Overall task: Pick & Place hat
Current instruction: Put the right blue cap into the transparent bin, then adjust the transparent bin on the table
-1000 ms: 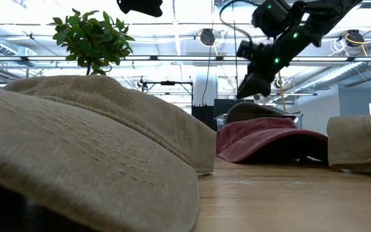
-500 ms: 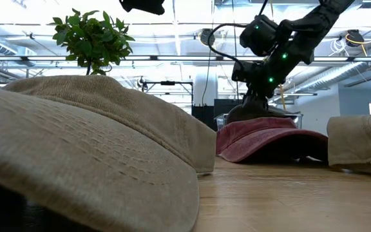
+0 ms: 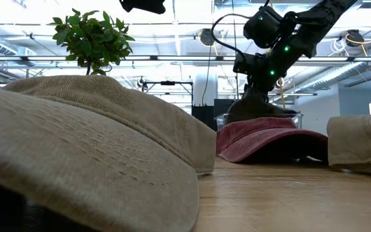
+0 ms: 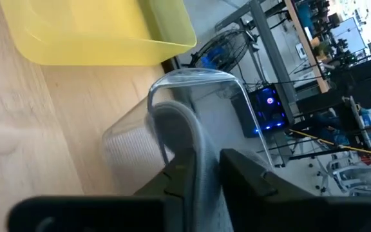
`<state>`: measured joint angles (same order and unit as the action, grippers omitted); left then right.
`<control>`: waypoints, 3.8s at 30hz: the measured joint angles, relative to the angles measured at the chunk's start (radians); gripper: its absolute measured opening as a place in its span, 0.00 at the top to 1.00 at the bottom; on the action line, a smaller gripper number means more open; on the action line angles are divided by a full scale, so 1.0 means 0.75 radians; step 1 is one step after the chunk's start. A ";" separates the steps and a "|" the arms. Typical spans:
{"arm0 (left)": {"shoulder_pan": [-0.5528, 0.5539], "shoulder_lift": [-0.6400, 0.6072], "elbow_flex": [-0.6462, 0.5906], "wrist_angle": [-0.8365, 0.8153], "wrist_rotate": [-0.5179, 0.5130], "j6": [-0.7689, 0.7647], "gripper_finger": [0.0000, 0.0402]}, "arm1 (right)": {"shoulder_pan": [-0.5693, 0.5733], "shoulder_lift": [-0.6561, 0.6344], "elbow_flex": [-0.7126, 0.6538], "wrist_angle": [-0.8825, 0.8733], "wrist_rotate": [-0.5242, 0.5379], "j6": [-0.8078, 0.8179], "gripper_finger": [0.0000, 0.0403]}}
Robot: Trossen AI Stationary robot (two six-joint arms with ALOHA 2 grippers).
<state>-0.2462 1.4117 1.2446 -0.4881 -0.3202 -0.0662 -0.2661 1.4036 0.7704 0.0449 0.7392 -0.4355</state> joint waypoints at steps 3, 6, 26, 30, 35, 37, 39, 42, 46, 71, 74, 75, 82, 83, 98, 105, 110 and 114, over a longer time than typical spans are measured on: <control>0.000 0.000 0.000 -0.001 0.000 -0.002 0.59 | 0.000 -0.005 0.000 0.000 0.019 -0.010 0.96; 0.000 0.000 0.000 -0.001 0.000 -0.004 0.59 | -0.001 -0.006 0.000 -0.002 0.049 -0.017 0.97; 0.000 0.000 0.000 -0.006 -0.001 -0.016 0.59 | 0.028 -0.333 -0.080 0.008 0.089 0.027 0.98; 0.000 0.000 0.000 -0.006 -0.001 -0.020 0.59 | 0.017 -0.451 -0.217 0.089 0.062 0.038 0.98; 0.000 0.000 0.000 -0.005 -0.001 -0.022 0.59 | -0.015 -0.573 -0.463 0.455 -0.016 -0.060 0.98; 0.000 0.000 0.000 -0.001 -0.001 -0.022 0.59 | -0.025 -0.607 -0.547 0.618 -0.017 -0.142 0.98; 0.000 0.000 0.000 0.001 -0.001 -0.016 0.59 | -0.040 -0.637 -0.618 0.758 -0.060 -0.208 0.98; 0.000 0.000 0.000 0.019 -0.002 0.004 0.59 | -0.072 -0.670 -0.685 0.832 -0.122 -0.211 0.98; 0.001 0.000 0.001 0.025 -0.002 0.006 0.59 | -0.116 -0.678 -0.734 0.828 -0.186 -0.173 0.97; 0.002 0.000 0.001 0.024 -0.002 0.007 0.59 | -0.326 -0.661 -0.756 0.750 -0.534 -0.028 0.80; 0.002 0.000 0.001 0.019 -0.002 0.005 0.59 | -0.285 -0.684 -0.756 0.751 -0.536 -0.028 0.73; 0.002 0.000 0.001 0.015 -0.002 0.002 0.59 | -0.269 -0.689 -0.756 0.751 -0.536 -0.028 0.70; 0.002 0.000 0.001 0.005 -0.002 -0.025 0.59 | -0.172 -0.715 -0.756 0.748 -0.536 -0.028 0.62; 0.002 0.000 0.001 0.006 -0.001 -0.028 0.59 | -0.166 -0.715 -0.756 0.736 -0.535 -0.024 0.62; 0.002 0.000 0.001 0.008 -0.002 -0.028 0.59 | -0.159 -0.730 -0.756 0.572 -0.533 0.067 0.74; 0.002 0.000 0.001 0.006 -0.002 -0.030 0.59 | -0.085 -0.779 -0.755 0.421 -0.607 0.239 0.76; 0.002 0.000 0.001 0.006 -0.002 -0.043 0.59 | -0.019 -0.788 -0.755 0.279 -0.528 0.473 0.77; 0.002 0.000 0.001 0.009 -0.002 -0.045 0.59 | -0.009 -0.775 -0.755 0.237 -0.415 0.728 0.80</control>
<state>-0.2447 1.4117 1.2449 -0.4815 -0.3214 -0.0997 -0.2726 0.8227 0.2039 0.2229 0.4277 0.1108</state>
